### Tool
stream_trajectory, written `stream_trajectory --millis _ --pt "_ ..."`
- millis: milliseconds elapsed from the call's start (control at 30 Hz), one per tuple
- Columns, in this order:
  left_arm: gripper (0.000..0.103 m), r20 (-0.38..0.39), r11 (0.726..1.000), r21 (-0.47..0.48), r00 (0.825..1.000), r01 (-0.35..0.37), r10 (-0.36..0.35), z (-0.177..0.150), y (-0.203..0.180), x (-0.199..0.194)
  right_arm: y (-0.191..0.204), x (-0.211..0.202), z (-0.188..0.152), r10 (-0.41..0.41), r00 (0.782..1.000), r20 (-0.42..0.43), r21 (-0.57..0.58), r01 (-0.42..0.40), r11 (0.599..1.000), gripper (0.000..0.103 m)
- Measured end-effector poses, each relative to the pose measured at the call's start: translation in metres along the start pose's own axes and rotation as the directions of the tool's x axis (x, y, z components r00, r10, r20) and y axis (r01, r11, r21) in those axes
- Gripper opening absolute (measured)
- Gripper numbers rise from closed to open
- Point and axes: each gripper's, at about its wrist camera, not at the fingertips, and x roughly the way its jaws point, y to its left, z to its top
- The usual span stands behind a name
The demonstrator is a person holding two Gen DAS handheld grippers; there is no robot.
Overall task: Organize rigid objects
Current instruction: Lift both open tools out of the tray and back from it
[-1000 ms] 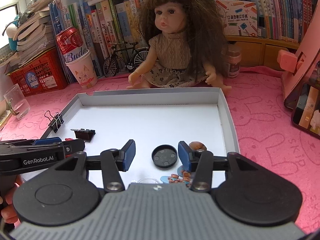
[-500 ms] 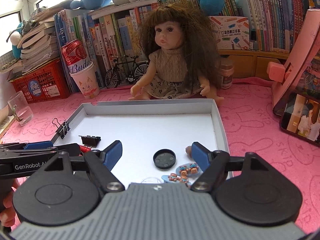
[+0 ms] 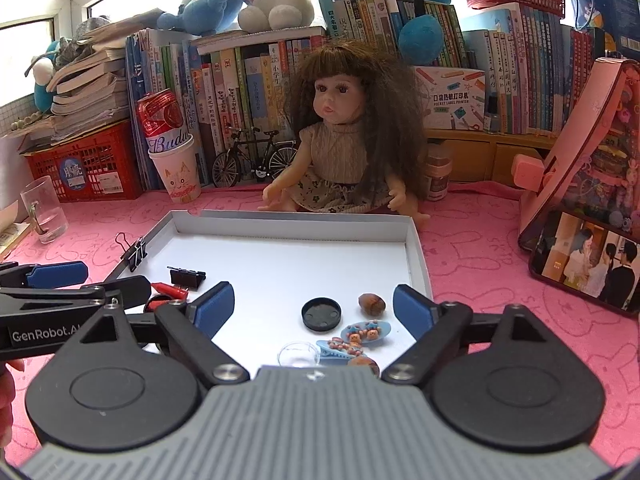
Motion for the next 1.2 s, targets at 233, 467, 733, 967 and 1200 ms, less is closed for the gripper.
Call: stream_trajectory --millis 233,467,733,967,1200 --pt "0.077 0.019 1.000 0.017 1.000 0.006 -0.006 -0.011 -0.001 -0.020 -0.003 -0.018 -0.011 -0.004 1.000 0.017 0.022 0.004 1.000 0.096" --pt "0.077 0.018 1.000 0.029 1.000 0.000 -0.001 -0.022 -0.001 -0.030 -0.002 -0.029 -0.021 -0.017 0.999 0.031 0.006 0.017 1.000 0.096" --pt "0.077 0.025 1.000 0.031 1.000 0.001 -0.001 -0.029 -0.001 -0.038 0.000 -0.034 -0.028 -0.019 0.999 0.030 -0.002 0.019 1.000 0.096" --pt "0.077 0.015 0.999 0.036 1.000 0.001 -0.001 -0.039 -0.001 -0.043 -0.001 -0.034 -0.035 -0.024 1.000 0.004 0.012 0.024 1.000 0.096" --pt "0.077 0.002 0.999 0.048 1.000 -0.016 0.016 -0.053 -0.002 -0.043 -0.003 -0.033 -0.047 -0.037 0.999 -0.016 0.016 0.037 0.999 0.096"
